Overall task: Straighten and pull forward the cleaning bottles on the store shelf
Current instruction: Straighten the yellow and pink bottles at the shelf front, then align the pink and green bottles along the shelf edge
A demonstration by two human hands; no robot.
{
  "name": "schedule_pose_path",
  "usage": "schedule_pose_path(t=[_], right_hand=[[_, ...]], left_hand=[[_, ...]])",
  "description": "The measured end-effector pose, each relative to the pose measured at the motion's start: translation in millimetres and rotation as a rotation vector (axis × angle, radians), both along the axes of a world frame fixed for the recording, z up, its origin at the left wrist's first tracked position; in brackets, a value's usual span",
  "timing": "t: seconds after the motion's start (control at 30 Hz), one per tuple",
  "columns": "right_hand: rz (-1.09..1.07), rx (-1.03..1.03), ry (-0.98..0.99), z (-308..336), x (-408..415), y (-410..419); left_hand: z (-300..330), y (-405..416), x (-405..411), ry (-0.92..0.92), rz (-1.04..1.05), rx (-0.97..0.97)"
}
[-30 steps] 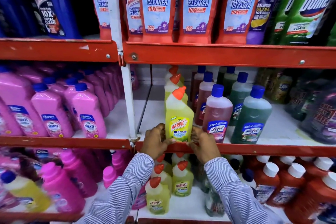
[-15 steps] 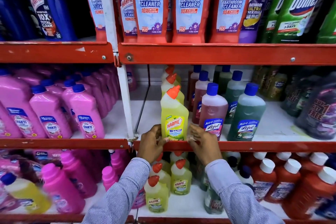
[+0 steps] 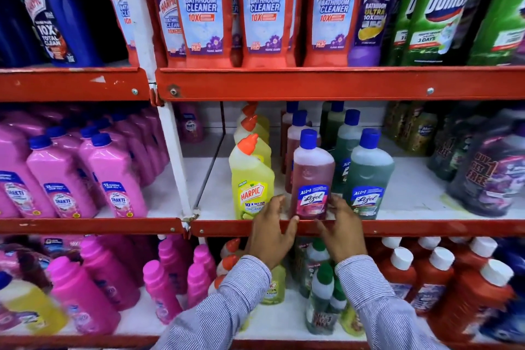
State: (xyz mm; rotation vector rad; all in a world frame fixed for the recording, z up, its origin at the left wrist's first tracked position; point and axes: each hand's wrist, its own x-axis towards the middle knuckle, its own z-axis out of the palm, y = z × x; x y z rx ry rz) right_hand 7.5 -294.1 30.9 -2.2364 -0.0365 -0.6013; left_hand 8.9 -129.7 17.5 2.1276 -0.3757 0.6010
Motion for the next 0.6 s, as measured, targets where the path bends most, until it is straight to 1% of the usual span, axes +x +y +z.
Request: schedule_pose_path(t=[0.17, 0.27, 0.4, 0.6], right_hand=[[0.060, -0.065, 0.084, 2.4, 11.5, -9.8], [0.101, -0.055, 0.094, 0.5, 14.6, -15.5], [0.123, -0.061, 0.084, -2.6, 17.4, -19.7], [0.125, -0.084, 0.089, -3.7, 18.9, -23.5]], left_hand=[[-1.5, -11.4, 14.1, 0.097, -0.008, 0.046], [-3.5, -15.7, 20.1, 0.078, 0.028, 0.094], [-8.4, -17.4, 24.0, 0.061, 0.091, 0.085], [-9.6, -18.9, 24.2, 0.054, 0.108, 0.091]])
